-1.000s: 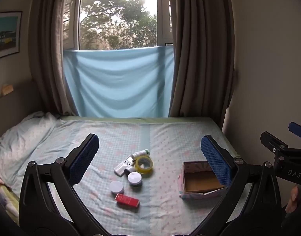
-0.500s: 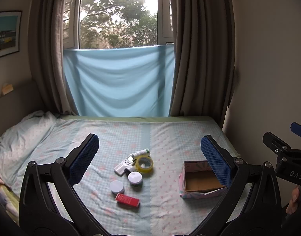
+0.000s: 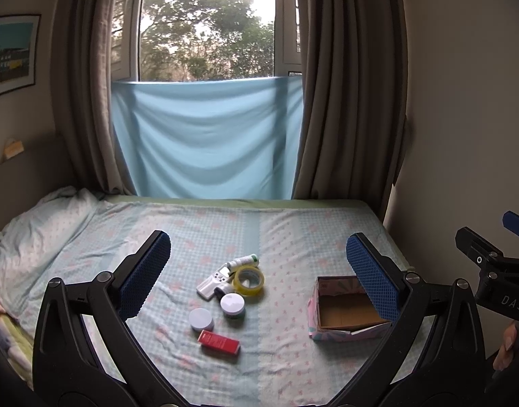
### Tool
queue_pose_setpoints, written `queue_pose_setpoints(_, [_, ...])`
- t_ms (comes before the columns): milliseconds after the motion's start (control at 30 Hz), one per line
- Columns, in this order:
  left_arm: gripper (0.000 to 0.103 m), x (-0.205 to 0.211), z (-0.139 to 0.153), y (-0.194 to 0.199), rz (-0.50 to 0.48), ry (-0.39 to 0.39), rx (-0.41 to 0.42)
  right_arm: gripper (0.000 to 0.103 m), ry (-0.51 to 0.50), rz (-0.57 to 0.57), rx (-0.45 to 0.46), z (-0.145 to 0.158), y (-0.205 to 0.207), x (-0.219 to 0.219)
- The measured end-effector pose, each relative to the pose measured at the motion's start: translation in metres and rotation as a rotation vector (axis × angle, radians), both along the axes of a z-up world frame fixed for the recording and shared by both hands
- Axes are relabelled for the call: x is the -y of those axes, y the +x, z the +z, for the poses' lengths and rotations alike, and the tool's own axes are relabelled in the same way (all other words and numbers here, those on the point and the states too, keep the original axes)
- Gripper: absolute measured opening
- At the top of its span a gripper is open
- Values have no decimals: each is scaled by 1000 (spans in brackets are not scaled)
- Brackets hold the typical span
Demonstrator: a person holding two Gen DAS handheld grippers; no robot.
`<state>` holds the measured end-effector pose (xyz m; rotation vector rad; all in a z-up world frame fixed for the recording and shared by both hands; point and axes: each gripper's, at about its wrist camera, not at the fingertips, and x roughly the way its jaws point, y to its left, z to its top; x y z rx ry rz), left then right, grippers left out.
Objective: Organize rigid objects
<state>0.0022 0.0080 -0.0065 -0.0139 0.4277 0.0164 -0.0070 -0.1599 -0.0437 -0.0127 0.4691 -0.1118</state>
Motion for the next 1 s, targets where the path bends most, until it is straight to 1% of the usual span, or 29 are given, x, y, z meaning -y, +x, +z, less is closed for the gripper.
queue_pose_setpoints(267, [103, 3, 0, -2, -1, 20, 4, 103, 0, 2, 1, -2, 1, 1])
queue_pose_setpoints(1000, [103, 3, 3, 2, -10, 24, -1, 103, 2, -3, 12, -3, -1, -2])
